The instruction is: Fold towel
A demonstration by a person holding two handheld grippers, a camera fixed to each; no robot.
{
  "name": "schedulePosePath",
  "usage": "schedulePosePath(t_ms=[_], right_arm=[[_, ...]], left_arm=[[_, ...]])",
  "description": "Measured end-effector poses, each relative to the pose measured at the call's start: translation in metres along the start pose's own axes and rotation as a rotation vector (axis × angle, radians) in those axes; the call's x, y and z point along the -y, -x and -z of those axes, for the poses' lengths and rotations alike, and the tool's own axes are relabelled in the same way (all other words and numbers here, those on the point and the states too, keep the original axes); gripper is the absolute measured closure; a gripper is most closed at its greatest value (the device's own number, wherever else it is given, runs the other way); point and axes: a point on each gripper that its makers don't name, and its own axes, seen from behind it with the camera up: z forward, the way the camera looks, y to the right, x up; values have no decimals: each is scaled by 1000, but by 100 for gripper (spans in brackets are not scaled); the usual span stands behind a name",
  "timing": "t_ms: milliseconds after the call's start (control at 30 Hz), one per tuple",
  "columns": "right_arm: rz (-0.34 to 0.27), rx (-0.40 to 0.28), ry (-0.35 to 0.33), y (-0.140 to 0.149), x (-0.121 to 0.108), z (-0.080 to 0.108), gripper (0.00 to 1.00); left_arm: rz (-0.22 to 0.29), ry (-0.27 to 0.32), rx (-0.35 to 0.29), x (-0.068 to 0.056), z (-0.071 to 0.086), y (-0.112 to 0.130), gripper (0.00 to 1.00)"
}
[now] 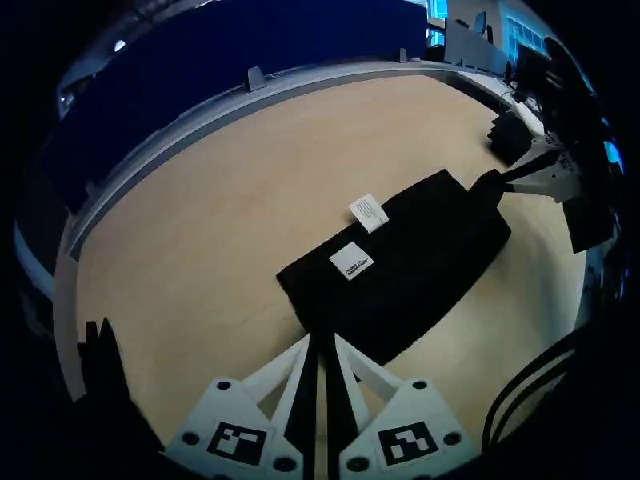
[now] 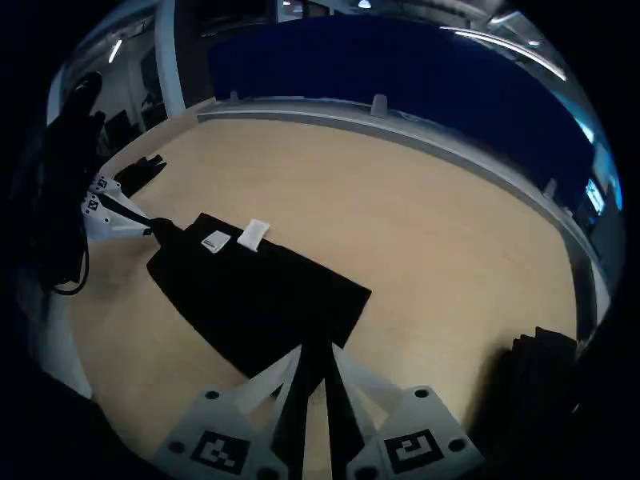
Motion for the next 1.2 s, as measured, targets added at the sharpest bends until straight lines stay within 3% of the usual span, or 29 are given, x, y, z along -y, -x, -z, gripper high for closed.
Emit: schedulePosePath(t_ms=[500,933,1100,1200], right_arm=[[-49,16,30,7,-11,-30,88],[-64,11,72,2,-24,-43,82],[-55,9,96,0,-29,-46,77],[-55,1,108,-3,-33,-46,63]], left_arm=[[-5,-22,8,4,-36,4,88],[-3,-71,-2,24,-46,-6,73],[-3,-89,-8,31,-47,-9,70],[-1,-100,-15,35,-48,-12,66]])
